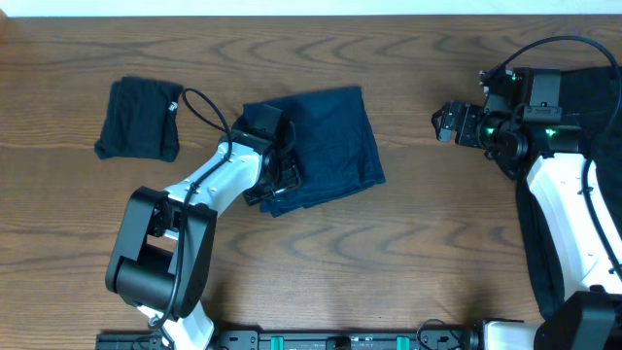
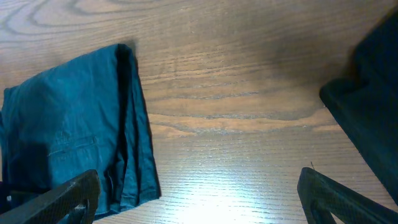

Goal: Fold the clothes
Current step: 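Drag the navy bundle leftward with the left gripper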

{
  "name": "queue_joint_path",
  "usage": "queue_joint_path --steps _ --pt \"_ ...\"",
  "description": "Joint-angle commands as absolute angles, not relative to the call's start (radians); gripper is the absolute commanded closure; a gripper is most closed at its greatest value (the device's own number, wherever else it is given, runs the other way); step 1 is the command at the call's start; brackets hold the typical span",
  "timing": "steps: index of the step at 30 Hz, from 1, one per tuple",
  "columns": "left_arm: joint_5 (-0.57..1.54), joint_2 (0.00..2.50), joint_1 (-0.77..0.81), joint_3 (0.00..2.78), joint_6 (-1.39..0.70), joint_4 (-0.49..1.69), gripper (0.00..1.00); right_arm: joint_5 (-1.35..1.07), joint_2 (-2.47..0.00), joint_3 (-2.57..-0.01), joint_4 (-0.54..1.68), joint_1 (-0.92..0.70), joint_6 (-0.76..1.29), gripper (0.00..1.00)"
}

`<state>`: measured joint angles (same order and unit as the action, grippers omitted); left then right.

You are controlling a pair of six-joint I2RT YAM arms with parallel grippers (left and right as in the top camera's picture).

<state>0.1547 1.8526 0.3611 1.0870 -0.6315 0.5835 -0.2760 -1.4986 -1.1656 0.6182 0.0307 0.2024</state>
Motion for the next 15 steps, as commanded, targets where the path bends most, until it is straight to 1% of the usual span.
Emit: queue_joint_path --steps 1,2,3,9,11,12,15 --pt "0.235 1.941 0.364 1.026 -0.637 0.577 0.4 -0.273 -1.5 -1.164 0.621 0.038 0.205 0.01" --pt "0.235 1.941 0.364 1.026 -0.636 0.578 0.44 -0.273 -1.5 -1.164 0.621 0.038 0.205 0.01" --pt "0.236 1.941 0.364 1.026 -0.636 0.578 0.45 -0.273 -1.5 -1.164 0.621 0.038 0.205 0.01" --pt "0.235 1.941 0.364 1.027 -0.627 0.577 0.5 -0.273 -1.5 -1.164 0.621 0.038 0.205 0.01" --pt "0.235 1.941 0.364 1.027 -0.622 0.574 0.62 -0.273 -1.5 -1.164 0.621 0.038 0.205 0.01" --pt "0.235 1.941 0.364 1.027 -0.622 0.573 0.66 -0.273 -1.5 -1.164 0.621 0.038 0.205 0.01" --pt "0.234 1.941 0.364 1.027 -0.622 0.573 0.68 -0.273 -1.5 -1.164 0.621 0.038 0.205 0.01"
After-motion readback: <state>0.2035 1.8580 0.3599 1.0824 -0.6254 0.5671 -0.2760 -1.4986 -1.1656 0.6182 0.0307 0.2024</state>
